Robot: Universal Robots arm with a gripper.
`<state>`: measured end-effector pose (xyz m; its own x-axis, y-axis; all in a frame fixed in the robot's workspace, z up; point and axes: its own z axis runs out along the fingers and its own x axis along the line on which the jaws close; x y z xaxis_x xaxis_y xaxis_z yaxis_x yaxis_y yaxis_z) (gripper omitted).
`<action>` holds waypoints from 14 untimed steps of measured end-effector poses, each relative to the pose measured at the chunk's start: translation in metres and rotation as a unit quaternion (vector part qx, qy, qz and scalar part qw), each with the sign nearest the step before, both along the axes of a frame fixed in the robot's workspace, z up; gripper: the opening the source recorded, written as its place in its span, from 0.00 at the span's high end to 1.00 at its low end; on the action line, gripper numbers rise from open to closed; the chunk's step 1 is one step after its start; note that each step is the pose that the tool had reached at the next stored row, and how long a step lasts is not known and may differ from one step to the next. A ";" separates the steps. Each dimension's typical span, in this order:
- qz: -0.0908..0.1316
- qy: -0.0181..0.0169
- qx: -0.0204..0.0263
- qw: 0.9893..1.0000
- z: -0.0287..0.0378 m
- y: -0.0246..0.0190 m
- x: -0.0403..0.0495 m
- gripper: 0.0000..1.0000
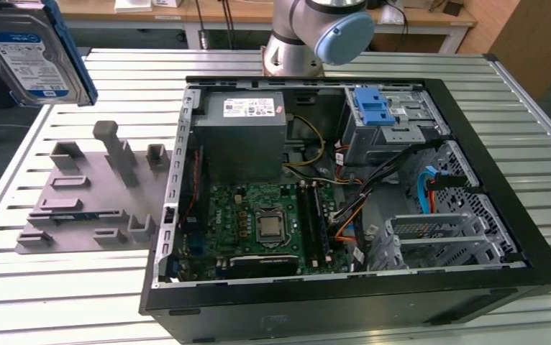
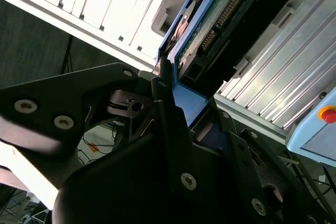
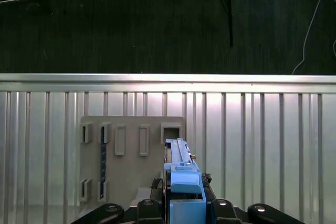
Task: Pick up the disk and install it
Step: 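Pick up the disk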
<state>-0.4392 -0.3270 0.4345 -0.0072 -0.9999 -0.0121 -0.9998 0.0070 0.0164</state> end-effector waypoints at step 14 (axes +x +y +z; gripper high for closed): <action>0.000 0.000 0.000 1.000 0.0101 0.0000 0.0000 0.64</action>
<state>-0.4393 -0.3269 0.4446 -0.0073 -0.9999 -0.0121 -0.9998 0.0071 0.0164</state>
